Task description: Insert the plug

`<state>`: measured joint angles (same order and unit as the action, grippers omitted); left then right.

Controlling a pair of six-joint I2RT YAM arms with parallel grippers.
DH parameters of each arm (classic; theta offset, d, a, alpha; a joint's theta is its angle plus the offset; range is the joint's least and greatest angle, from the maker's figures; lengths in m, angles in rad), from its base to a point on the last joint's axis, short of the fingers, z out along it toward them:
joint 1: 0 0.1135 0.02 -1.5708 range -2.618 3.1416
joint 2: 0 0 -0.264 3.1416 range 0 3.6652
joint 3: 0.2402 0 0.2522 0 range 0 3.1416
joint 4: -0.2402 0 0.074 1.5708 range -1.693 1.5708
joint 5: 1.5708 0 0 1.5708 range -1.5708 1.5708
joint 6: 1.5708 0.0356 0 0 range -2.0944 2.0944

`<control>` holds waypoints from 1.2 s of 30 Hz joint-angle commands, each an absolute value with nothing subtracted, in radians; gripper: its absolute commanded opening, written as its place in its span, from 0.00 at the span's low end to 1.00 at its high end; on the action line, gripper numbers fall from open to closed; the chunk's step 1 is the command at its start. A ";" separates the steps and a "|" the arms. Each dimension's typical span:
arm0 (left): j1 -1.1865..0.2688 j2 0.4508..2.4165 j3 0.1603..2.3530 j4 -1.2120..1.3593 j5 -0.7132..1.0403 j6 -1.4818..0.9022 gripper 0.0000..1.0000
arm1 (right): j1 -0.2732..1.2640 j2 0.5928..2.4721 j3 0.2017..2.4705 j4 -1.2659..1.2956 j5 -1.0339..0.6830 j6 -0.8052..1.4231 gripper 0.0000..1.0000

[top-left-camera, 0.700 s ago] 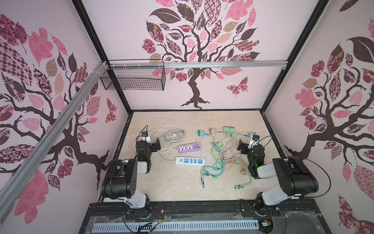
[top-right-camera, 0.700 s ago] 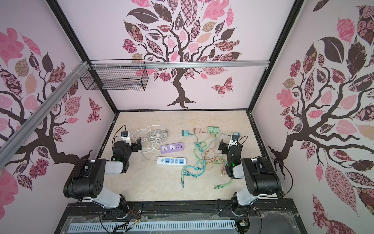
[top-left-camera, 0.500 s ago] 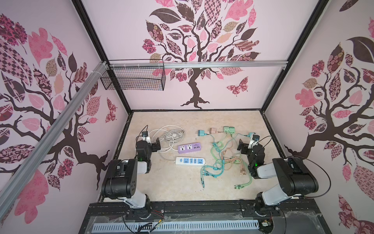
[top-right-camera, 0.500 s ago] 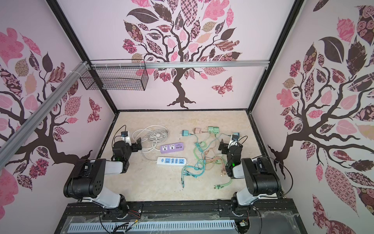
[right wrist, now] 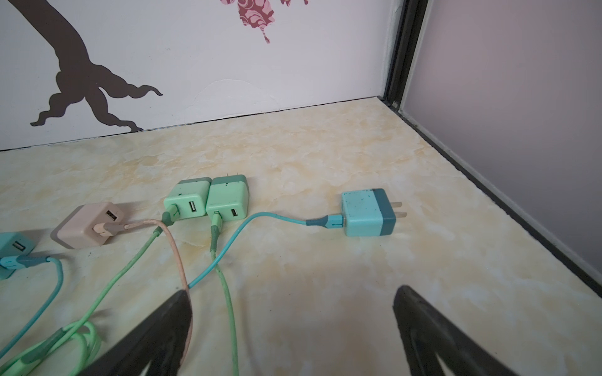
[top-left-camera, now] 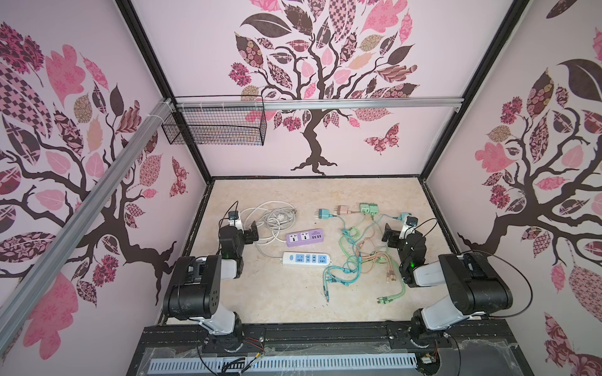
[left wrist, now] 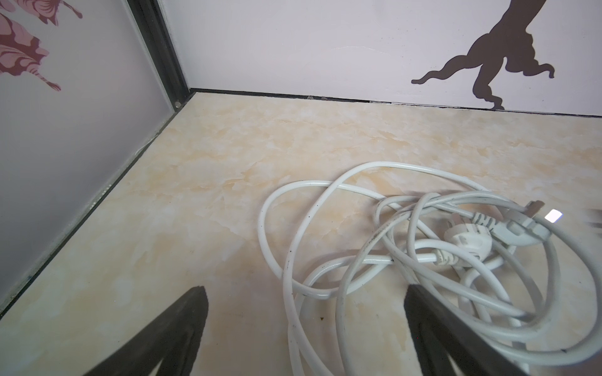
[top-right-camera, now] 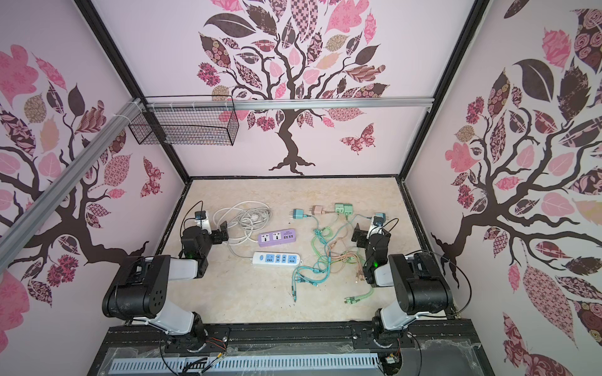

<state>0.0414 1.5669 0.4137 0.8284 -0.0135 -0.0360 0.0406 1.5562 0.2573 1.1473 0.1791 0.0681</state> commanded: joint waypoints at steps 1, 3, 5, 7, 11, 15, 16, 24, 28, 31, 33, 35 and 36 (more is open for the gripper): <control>0.045 1.558 0.398 0.842 -0.007 -0.031 0.98 | 0.041 1.554 0.282 1.150 0.184 0.071 1.00; 0.045 1.558 0.398 0.841 -0.007 -0.032 0.98 | 0.041 1.554 0.283 1.150 0.183 0.071 1.00; 0.046 1.558 0.397 0.842 -0.007 -0.030 0.98 | 0.041 1.554 0.282 1.150 0.184 0.071 1.00; 0.045 1.558 0.397 0.842 -0.008 -0.030 0.98 | 0.041 1.554 0.282 1.150 0.184 0.071 0.99; 0.046 1.557 0.396 0.845 -0.006 -0.029 0.98 | 0.041 1.551 0.281 1.151 0.184 0.070 1.00; 0.045 1.544 0.395 0.841 -0.050 -0.045 0.98 | 0.041 1.545 0.281 1.167 0.218 0.080 1.00; 0.045 1.534 0.396 0.832 -0.064 -0.049 0.98 | 0.041 1.526 0.288 1.142 0.234 0.087 1.00; -0.032 1.356 0.478 0.500 -0.296 -0.087 0.98 | 0.041 1.374 0.438 0.728 0.267 0.079 0.99; -0.090 1.279 0.548 0.295 -0.363 -0.113 0.98 | 0.040 1.328 0.525 0.527 0.211 0.057 0.99; -0.106 1.222 0.592 0.173 -0.343 -0.174 0.98 | 0.041 1.318 0.603 0.386 0.106 0.002 0.97; -0.110 1.172 0.601 0.101 -0.311 -0.217 0.98 | 0.041 1.325 0.668 0.290 0.057 -0.011 0.95; -0.112 1.126 0.604 0.063 -0.276 -0.252 0.98 | 0.041 1.337 0.725 0.213 0.051 -0.002 0.93; -0.112 1.101 0.610 0.037 -0.260 -0.265 0.98 | 0.041 1.346 0.754 0.179 0.058 0.007 0.92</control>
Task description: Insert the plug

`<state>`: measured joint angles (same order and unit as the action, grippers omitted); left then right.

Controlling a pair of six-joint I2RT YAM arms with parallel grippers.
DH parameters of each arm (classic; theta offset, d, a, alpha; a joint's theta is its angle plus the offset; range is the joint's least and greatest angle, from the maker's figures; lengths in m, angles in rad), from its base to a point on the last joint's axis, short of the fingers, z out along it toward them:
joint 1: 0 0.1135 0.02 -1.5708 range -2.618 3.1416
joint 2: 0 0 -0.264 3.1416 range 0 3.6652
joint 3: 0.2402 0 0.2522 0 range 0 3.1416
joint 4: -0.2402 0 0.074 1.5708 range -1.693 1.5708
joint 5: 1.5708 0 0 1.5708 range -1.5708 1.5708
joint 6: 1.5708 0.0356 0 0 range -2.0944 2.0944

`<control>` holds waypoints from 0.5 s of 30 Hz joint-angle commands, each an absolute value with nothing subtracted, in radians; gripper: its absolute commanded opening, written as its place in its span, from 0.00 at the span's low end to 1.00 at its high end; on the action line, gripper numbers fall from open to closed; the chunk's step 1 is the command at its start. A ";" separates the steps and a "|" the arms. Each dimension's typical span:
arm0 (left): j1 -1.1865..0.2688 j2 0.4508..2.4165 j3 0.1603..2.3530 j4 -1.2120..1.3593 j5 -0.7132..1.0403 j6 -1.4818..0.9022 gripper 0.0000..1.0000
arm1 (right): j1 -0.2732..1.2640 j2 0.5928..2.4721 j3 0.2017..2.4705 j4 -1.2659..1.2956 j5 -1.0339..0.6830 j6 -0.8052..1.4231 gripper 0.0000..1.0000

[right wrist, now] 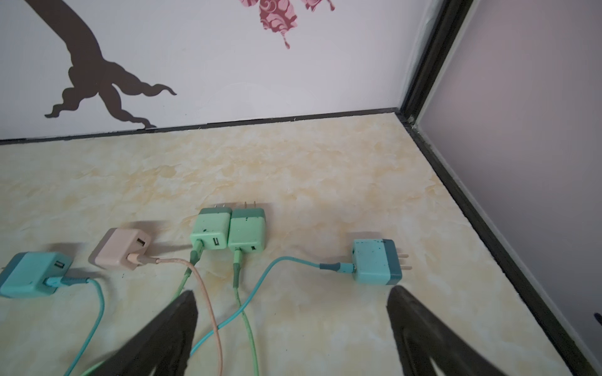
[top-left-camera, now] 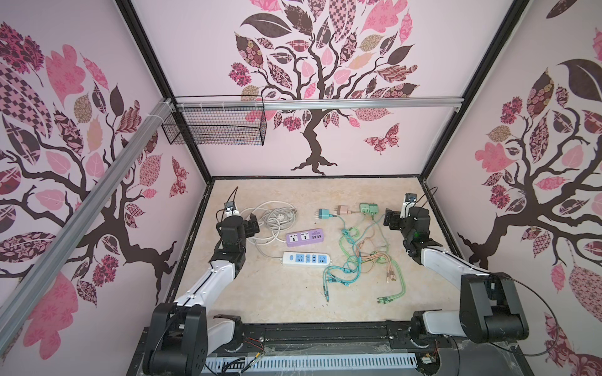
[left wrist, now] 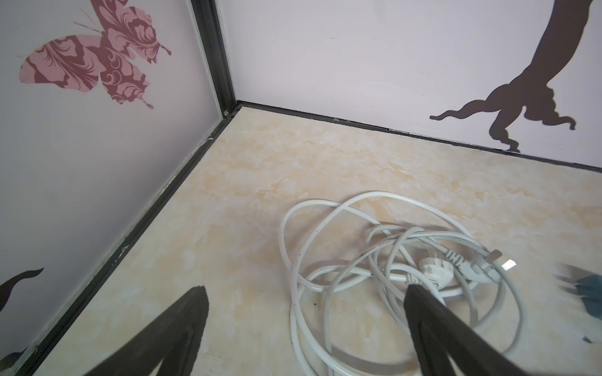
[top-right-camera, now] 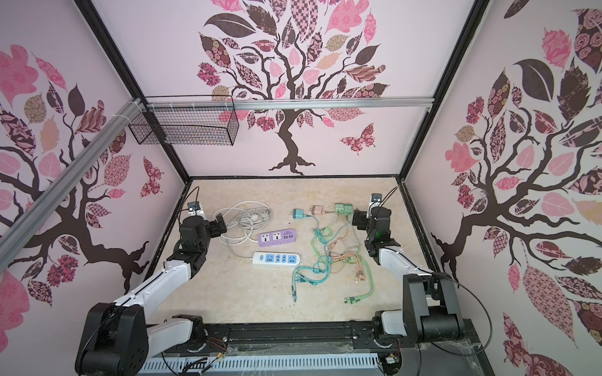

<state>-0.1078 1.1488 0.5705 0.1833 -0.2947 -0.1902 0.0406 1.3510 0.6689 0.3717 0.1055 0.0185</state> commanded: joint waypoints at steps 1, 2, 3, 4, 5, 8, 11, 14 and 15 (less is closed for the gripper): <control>-0.114 1.083 0.621 0.006 -0.253 -0.278 0.98 | 0.041 1.355 0.781 0.145 0.076 0.021 0.91; -0.114 1.066 0.638 -0.035 -0.250 -0.294 0.98 | 0.041 1.368 0.816 0.099 0.102 0.039 0.90; -0.114 1.051 0.654 -0.074 -0.240 -0.304 0.98 | 0.041 1.382 0.851 0.051 0.129 0.054 0.88; -0.115 1.041 0.669 -0.112 -0.230 -0.310 0.98 | 0.041 1.395 0.880 0.010 0.148 0.067 0.87; -0.114 1.031 0.689 -0.152 -0.215 -0.321 0.97 | 0.041 1.413 0.915 -0.037 0.180 0.089 0.87; -0.116 1.010 0.739 -0.237 -0.145 -0.339 0.97 | 0.039 1.457 0.980 -0.118 0.269 0.140 0.87; -0.116 0.997 0.783 -0.301 -0.091 -0.341 0.97 | 0.040 1.491 1.029 -0.178 0.285 0.157 0.87; -0.115 0.990 0.829 -0.373 -0.047 -0.330 0.97 | 0.038 1.505 1.042 -0.191 0.296 0.186 0.87; -0.115 0.990 0.843 -0.396 -0.034 -0.326 0.97 | 0.036 1.512 1.048 -0.198 0.313 0.201 0.87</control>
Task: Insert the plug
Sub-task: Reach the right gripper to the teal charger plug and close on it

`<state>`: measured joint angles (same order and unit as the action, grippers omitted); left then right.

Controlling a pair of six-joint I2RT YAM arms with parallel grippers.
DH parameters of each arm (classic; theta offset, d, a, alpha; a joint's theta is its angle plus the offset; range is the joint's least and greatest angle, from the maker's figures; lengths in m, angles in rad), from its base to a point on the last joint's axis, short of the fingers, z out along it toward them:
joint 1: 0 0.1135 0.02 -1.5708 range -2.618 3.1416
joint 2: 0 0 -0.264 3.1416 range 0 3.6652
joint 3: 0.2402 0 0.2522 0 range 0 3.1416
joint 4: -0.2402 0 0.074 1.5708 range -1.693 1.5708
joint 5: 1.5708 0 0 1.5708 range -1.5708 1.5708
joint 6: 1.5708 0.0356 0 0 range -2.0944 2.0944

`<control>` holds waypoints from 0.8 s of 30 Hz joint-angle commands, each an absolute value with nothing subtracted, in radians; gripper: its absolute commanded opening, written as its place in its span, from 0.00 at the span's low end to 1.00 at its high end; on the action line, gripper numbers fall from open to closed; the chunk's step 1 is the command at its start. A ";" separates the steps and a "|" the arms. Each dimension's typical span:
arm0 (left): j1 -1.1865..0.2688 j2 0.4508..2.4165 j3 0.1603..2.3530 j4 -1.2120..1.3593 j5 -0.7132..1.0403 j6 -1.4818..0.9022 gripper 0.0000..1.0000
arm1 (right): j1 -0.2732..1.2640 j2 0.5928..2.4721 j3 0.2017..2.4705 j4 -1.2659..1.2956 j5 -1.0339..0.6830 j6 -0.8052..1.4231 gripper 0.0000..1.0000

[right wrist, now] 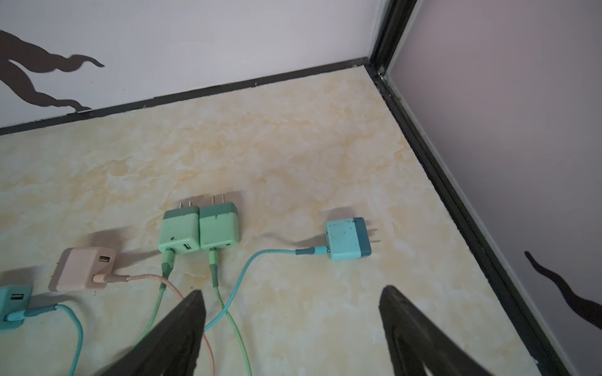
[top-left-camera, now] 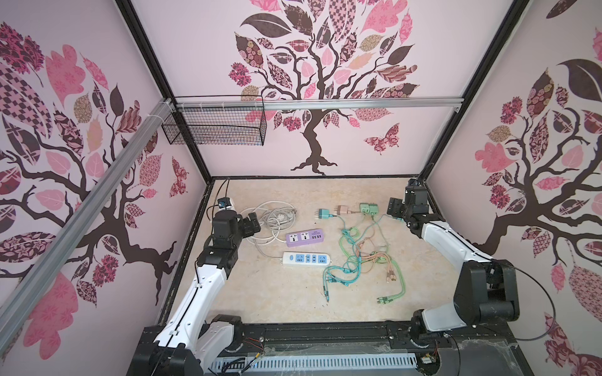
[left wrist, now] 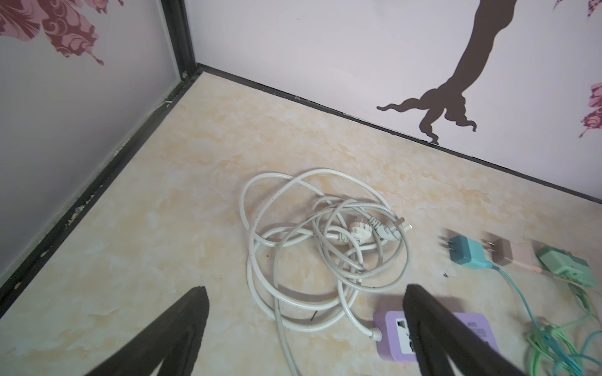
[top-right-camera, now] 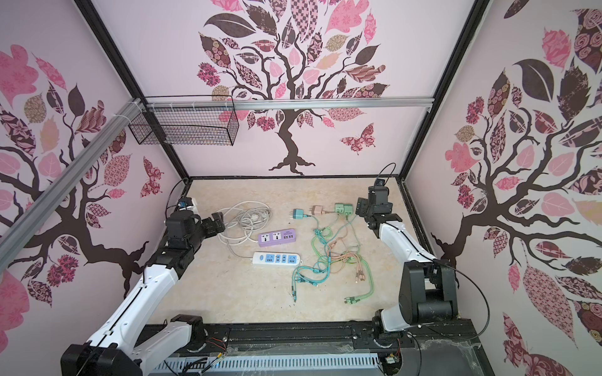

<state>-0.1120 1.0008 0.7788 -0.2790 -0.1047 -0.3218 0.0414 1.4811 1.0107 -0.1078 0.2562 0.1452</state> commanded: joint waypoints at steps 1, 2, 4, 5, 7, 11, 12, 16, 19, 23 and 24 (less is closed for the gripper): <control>-0.116 0.987 0.857 -0.416 -0.016 -0.321 0.97 | 0.035 1.521 1.054 -0.203 0.327 0.218 0.87; -0.116 0.984 0.867 -0.436 -0.001 -0.317 0.97 | 0.031 1.532 1.061 -0.207 0.330 0.233 0.87; -0.116 0.974 0.877 -0.456 0.028 -0.308 0.97 | 0.020 1.557 1.074 -0.215 0.326 0.272 0.87; -0.116 0.966 0.878 -0.462 0.038 -0.304 0.97 | 0.015 1.568 1.081 -0.218 0.319 0.290 0.87; -0.115 0.955 0.875 -0.474 0.052 -0.300 0.97 | 0.012 1.590 1.090 -0.218 0.317 0.317 0.87; -0.115 0.942 0.868 -0.484 0.071 -0.292 0.98 | 0.003 1.627 1.091 -0.215 0.319 0.400 0.88; -0.116 0.941 0.869 -0.484 0.077 -0.292 0.98 | -0.002 1.639 1.096 -0.220 0.315 0.419 0.88; -0.116 0.942 0.865 -0.482 0.103 -0.291 0.98 | -0.030 1.673 1.088 -0.209 0.301 0.487 0.87; -0.115 0.942 0.868 -0.482 0.106 -0.290 0.98 | -0.069 1.700 1.082 -0.192 0.242 0.539 0.87; -0.116 0.939 0.868 -0.482 0.110 -0.289 0.98 | -0.132 1.734 1.067 -0.159 0.126 0.624 0.84; -0.116 0.939 0.867 -0.481 0.113 -0.289 0.98 | -0.138 1.742 1.068 -0.157 0.118 0.635 0.84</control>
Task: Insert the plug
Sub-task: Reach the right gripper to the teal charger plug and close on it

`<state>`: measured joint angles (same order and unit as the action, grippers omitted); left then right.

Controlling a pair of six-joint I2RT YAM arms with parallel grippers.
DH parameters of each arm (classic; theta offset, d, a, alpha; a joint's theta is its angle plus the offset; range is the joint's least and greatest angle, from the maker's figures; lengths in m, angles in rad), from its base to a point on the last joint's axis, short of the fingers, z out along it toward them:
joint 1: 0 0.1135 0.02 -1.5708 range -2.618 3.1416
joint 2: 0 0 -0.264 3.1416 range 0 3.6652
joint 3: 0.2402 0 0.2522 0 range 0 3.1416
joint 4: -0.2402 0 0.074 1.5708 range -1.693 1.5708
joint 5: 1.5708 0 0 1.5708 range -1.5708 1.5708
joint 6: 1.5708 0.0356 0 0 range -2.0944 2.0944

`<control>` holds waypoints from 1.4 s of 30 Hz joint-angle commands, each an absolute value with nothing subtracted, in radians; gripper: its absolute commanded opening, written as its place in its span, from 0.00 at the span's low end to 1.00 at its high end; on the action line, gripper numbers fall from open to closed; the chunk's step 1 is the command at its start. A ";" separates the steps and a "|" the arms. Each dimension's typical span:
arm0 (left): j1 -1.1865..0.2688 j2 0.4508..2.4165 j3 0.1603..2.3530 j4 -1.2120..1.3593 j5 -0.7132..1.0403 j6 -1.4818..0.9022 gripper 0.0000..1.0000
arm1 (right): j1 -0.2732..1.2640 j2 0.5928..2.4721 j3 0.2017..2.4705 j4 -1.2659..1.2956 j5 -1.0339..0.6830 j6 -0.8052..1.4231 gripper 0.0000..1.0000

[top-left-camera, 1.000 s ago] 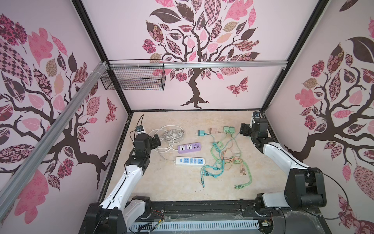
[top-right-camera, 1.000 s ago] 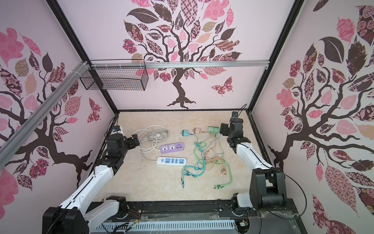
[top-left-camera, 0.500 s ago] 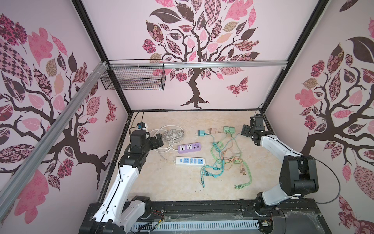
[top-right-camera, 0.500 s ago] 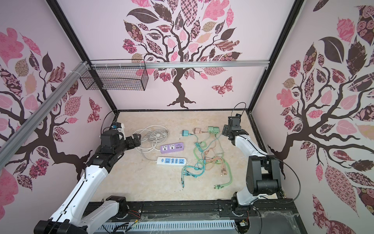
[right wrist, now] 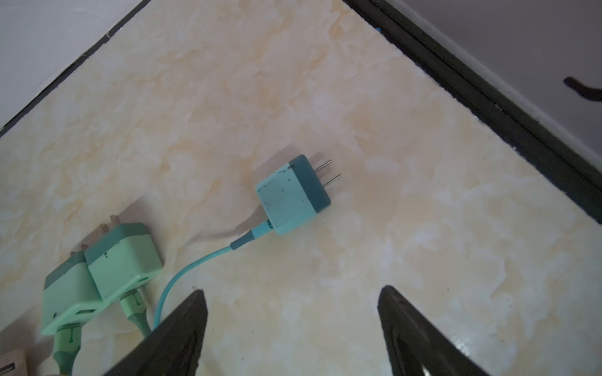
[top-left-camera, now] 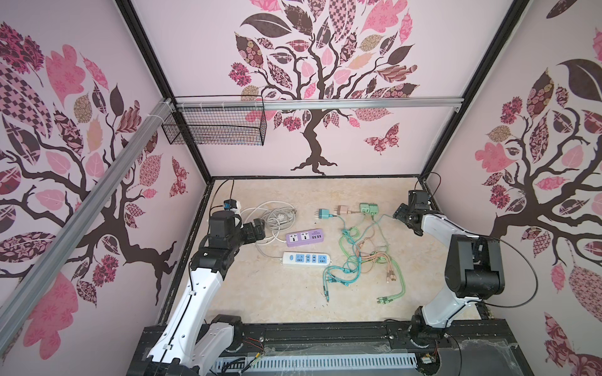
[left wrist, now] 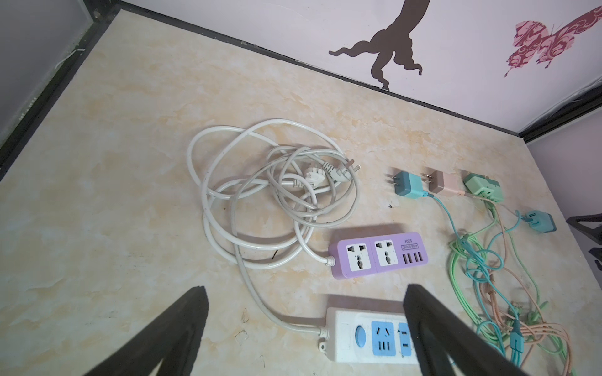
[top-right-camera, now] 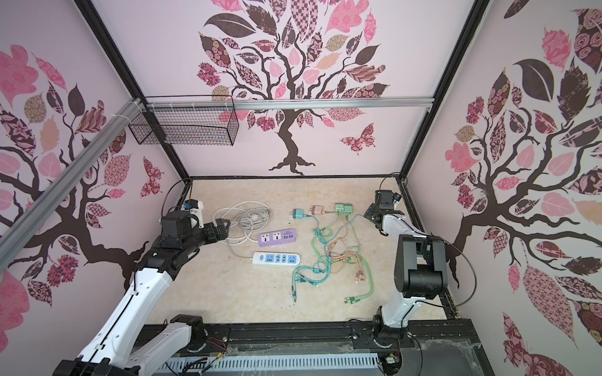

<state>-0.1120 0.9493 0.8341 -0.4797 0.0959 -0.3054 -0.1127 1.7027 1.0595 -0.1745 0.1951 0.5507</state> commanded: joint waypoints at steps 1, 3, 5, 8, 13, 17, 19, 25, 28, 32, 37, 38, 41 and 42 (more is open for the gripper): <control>-0.116 0.940 0.866 -0.479 0.114 -0.288 0.98 | -0.138 1.750 1.071 -0.154 0.112 0.638 0.84; -0.115 0.939 0.863 -0.476 0.118 -0.290 0.98 | -0.138 1.769 1.084 -0.155 0.096 0.644 0.84; -0.115 0.941 0.862 -0.473 0.121 -0.291 0.98 | -0.138 1.789 1.094 -0.156 0.078 0.654 0.84; -0.115 0.943 0.861 -0.474 0.124 -0.292 0.98 | -0.139 1.815 1.108 -0.151 0.054 0.679 0.85; -0.116 0.938 0.861 -0.472 0.126 -0.290 0.98 | -0.139 1.863 1.143 -0.147 0.032 0.721 0.84; -0.116 0.937 0.859 -0.469 0.129 -0.290 0.98 | -0.138 1.899 1.180 -0.154 0.034 0.737 0.84; -0.116 0.938 0.858 -0.469 0.131 -0.290 0.98 | -0.138 1.919 1.205 -0.167 0.045 0.739 0.83; -0.116 0.934 0.856 -0.462 0.132 -0.290 0.98 | -0.139 1.974 1.270 -0.227 0.089 0.724 0.80; -0.115 0.940 0.852 -0.450 0.147 -0.296 0.98 | -0.140 1.994 1.282 -0.241 0.100 0.736 0.80; -0.116 0.947 0.855 -0.453 0.158 -0.296 0.98 | -0.138 2.023 1.294 -0.244 0.095 0.756 0.78; -0.115 0.943 0.855 -0.448 0.161 -0.294 0.98 | -0.140 2.057 1.309 -0.261 0.100 0.796 0.76; -0.115 0.943 0.854 -0.446 0.164 -0.295 0.98 | -0.140 2.055 1.303 -0.257 0.105 0.808 0.75; -0.116 0.949 0.855 -0.444 0.170 -0.295 0.98 | -0.141 2.048 1.284 -0.244 0.116 0.844 0.74; -0.116 0.950 0.855 -0.443 0.170 -0.295 0.98 | -0.141 2.046 1.281 -0.241 0.120 0.856 0.72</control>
